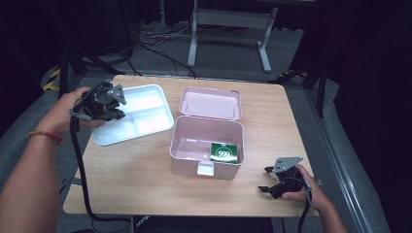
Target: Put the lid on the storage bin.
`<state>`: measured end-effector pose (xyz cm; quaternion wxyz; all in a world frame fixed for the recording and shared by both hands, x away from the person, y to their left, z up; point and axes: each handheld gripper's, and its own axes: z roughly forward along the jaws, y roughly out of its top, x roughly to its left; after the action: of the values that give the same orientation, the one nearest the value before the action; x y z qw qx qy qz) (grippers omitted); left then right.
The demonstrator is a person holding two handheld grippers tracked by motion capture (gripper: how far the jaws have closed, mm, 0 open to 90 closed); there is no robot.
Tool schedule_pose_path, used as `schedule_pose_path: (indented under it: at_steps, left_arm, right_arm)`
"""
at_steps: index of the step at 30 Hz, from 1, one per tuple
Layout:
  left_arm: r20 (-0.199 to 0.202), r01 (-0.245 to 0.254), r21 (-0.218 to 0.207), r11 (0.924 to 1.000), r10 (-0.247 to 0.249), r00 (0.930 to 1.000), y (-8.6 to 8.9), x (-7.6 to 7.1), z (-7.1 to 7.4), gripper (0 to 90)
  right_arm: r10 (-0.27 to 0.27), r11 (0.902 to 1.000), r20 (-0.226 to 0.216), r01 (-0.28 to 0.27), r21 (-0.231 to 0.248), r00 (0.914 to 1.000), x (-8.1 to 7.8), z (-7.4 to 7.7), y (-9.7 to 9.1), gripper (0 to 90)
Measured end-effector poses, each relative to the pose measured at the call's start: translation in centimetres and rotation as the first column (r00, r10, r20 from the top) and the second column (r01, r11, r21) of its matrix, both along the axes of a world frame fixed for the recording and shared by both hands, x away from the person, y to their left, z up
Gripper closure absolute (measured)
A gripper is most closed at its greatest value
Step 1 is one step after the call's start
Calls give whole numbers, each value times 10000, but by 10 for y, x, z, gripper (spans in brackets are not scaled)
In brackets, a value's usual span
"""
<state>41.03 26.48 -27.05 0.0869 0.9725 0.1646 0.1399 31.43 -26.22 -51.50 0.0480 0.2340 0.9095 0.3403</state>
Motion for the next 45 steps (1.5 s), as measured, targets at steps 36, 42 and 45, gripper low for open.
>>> schedule_pose_path:
  at_steps: [36, 42, 45]
  left_arm:
    - [-1010, 3587, -1950, 9128, -3825, 9184, -179, 17, -61, 894]
    - [-1278, 3751, -2628, 8890, -4174, 8997, -168, 16, -69, 894]
    - [-1351, 3839, -2717, 8825, -4300, 8927, -167, 13, -72, 894]
  right_arm:
    - [27, 10000, 22, -27, -7, 10000, -3, 0, -4, 228]
    - [69, 10000, -14, -69, 19, 10000, -3, 0, -3, 228]
    - [74, 10000, -46, -74, 36, 10000, -2, 0, -3, 223]
